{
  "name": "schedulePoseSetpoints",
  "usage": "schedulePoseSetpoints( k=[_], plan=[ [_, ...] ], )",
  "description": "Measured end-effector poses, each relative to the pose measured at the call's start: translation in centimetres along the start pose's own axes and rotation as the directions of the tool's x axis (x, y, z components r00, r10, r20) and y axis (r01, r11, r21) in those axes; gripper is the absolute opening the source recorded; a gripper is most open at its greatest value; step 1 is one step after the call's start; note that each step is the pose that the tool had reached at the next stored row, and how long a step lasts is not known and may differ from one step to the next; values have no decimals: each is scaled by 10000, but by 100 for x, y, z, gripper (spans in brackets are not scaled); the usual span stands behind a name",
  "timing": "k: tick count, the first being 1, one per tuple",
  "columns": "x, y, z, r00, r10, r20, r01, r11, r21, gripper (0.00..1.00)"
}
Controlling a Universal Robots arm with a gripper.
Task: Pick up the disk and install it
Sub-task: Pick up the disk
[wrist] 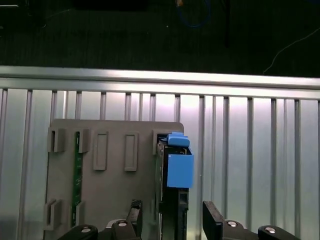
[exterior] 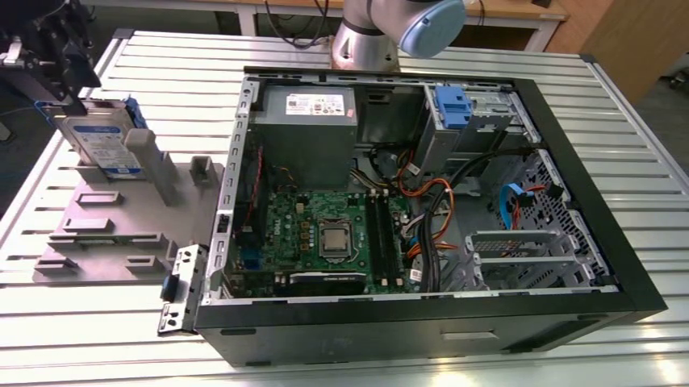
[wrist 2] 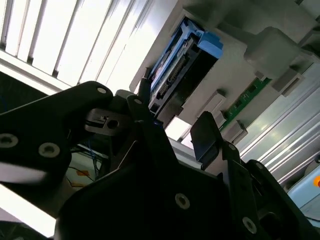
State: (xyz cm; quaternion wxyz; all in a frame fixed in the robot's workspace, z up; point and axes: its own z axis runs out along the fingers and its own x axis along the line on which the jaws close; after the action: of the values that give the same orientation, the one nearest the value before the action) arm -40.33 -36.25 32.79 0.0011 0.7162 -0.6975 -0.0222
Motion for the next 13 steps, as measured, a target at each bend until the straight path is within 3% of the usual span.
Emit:
schedulePoseSetpoints(
  k=[5,13],
  plan=[
    [1,-1,63,9992,-408,-15,408,9992,45,59],
    [5,6,202,9951,-992,-35,992,9951,44,59]
  ],
)
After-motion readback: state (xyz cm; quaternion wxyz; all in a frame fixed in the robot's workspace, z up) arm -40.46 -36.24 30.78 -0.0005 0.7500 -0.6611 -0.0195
